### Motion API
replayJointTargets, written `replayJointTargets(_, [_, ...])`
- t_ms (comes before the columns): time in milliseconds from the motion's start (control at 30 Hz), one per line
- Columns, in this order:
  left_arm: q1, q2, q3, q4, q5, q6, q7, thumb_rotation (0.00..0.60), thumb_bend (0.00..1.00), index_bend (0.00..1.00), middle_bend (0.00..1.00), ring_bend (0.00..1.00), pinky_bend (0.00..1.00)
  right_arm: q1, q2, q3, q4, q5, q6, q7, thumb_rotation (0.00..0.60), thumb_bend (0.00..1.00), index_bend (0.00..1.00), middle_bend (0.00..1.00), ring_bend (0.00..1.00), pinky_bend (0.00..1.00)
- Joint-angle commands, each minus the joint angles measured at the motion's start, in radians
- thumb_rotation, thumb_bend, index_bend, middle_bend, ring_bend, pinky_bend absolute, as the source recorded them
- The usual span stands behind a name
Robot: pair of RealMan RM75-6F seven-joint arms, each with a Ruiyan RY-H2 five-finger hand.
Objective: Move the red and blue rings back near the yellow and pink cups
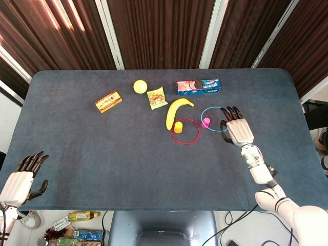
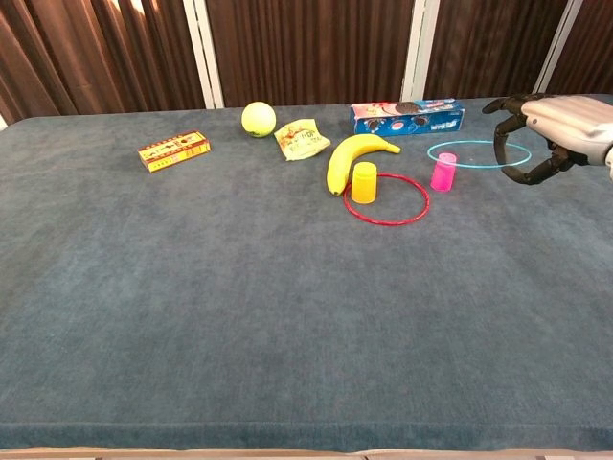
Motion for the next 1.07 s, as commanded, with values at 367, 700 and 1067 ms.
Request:
replayJointTargets(367, [-0.003, 0.003, -0.001, 0.004, -0.004, -0.005, -0.013, 0.6, 0.46, 0.09, 0.0, 0.0, 0.08, -0.048, 0.039, -0.017, -0.091, 0.025, 0.025, -0.011, 0.6, 0.33, 0.11, 0.05, 0.0, 0.0])
replayJointTargets(700, [0.011, 0.005, 0.004, 0.0, 0.028, 0.039, -0.012, 0.6, 0.46, 0.1, 0.0, 0.0, 0.07, -0.358, 0.394, -0.147, -0.777, -0.027, 0.399, -0.294, 0.6, 0.28, 0.0, 0.0, 0.0, 0.0])
replayJointTargets(1067, [0.042, -0.041, 0.0, 0.062, 0.125, 0.184, -0.031, 0.6, 0.46, 0.1, 0.0, 0.0, 0.02, -0.531, 0.498, -0.227, -1.038, -0.092, 0.571, -0.491, 0.6, 0.28, 0.0, 0.0, 0.0, 0.0])
